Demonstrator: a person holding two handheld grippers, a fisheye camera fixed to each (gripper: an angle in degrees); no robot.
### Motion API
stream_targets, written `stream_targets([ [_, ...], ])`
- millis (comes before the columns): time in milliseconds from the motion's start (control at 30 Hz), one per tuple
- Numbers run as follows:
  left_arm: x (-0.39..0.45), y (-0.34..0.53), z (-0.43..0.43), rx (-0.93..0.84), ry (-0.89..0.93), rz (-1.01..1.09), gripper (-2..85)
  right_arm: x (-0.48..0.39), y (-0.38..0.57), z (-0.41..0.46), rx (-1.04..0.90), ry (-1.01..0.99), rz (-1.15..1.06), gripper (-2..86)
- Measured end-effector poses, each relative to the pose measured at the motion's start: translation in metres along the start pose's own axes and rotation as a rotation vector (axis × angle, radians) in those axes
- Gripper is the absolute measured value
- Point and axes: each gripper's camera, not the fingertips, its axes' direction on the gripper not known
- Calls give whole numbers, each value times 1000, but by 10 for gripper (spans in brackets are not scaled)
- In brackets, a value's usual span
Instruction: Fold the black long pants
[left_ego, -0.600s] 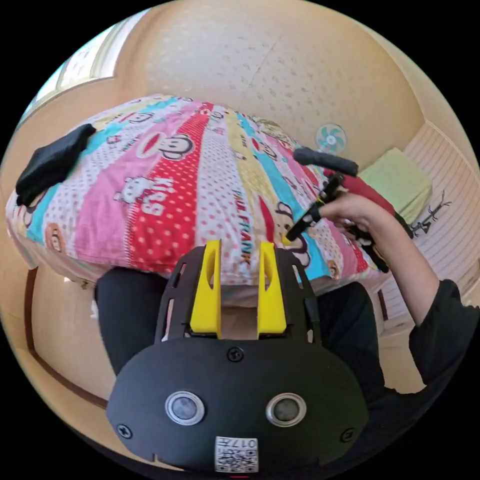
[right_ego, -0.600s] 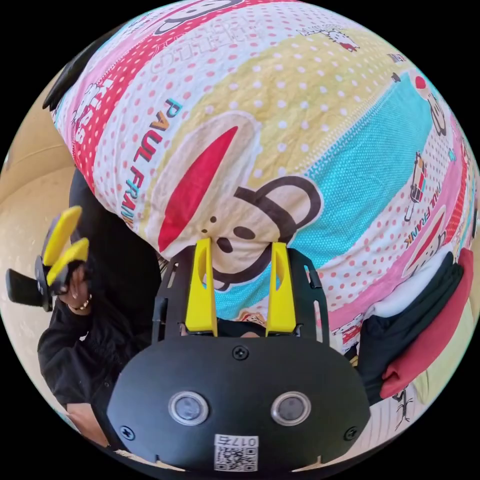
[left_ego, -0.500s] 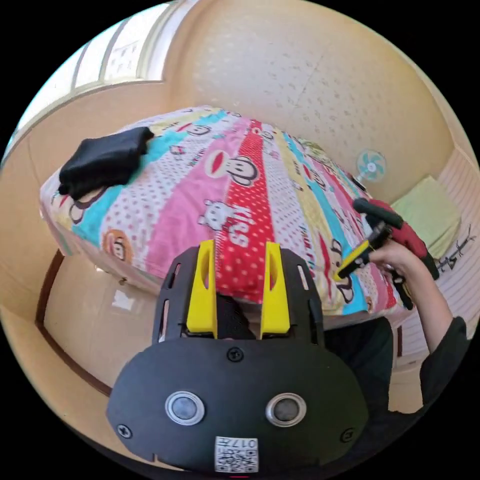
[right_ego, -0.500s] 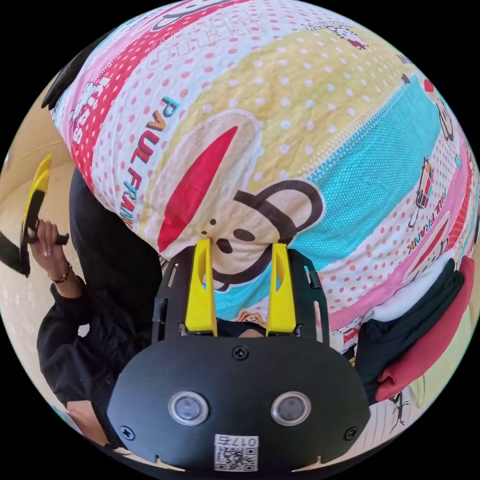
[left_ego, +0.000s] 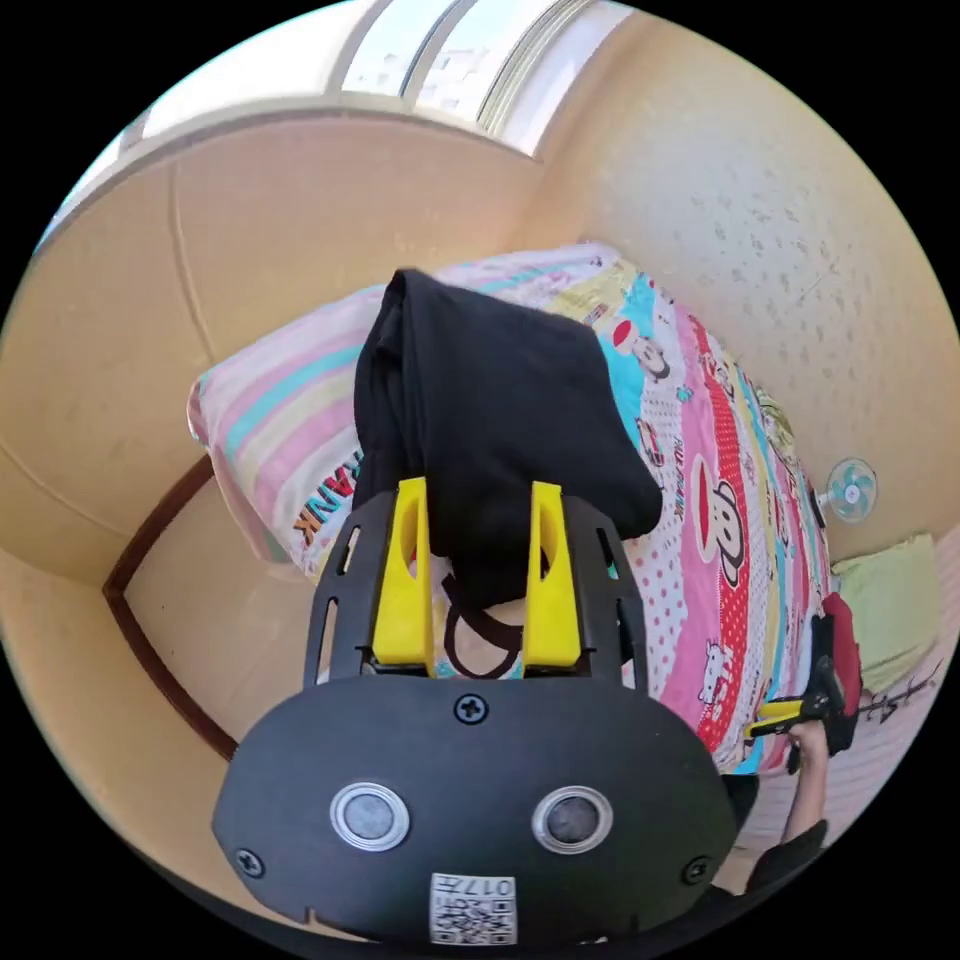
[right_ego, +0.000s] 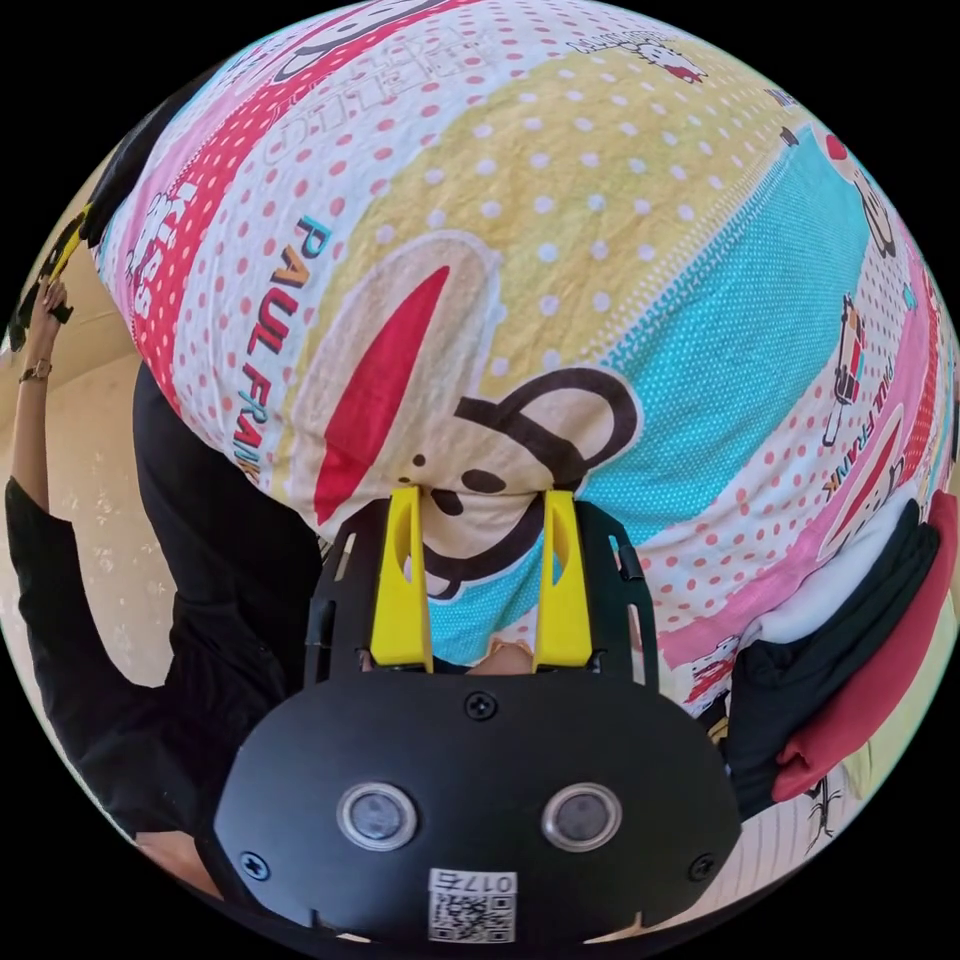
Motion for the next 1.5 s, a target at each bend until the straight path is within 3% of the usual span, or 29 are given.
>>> stream_targets([
  [100, 30, -12, -6, 41, -53, -13, 68, -2, 5, 6, 3, 17, 26, 170],
  [200, 118, -18, -3, -20, 101, 267, 51, 1, 10, 12, -1, 15, 38, 170],
  [267, 209, -1, -5, -60, 281, 506, 48, 2, 15, 15, -7, 14, 42, 170],
  [367, 317, 50, -3, -146, 578, 692, 44, 2, 32, 18, 20, 16, 68, 167],
  [567, 454, 236, -37, -311, 1092, 1203, 52, 12, 129, 28, 353, -34, 101, 136],
  [633, 451, 277, -43, -325, 1066, 1186, 60, 17, 187, 35, 510, -64, 80, 106],
  [800, 358, 318, -74, -81, 768, 971, 80, 42, 289, 41, 584, -34, 226, 71],
  [867, 299, 300, -88, 25, 544, 734, 102, 51, 313, 46, 606, -7, 301, 79],
  [933, 258, 275, -96, 95, 452, 544, 120, 57, 304, 71, 504, -19, 294, 85],
  [1067, 211, 201, -78, 153, 430, 247, 163, 40, 303, 74, 493, 100, 278, 93],
  [1133, 217, 174, -49, 127, 355, 224, 158, 34, 311, 71, 481, 121, 293, 92],
  [1233, 231, 146, 10, -86, 240, 80, 92, 39, 338, 72, 551, 54, 326, 84],
  [1333, 262, 155, 12, -54, 285, 162, 31, 29, 368, 70, 618, 63, 327, 68],
  [1433, 313, 187, -17, -67, 530, 418, 1, 13, 413, 46, 640, 101, 449, 44],
  [1500, 342, 217, -34, -76, 616, 612, -4, -2, 460, 18, 792, 129, 540, 52],
])
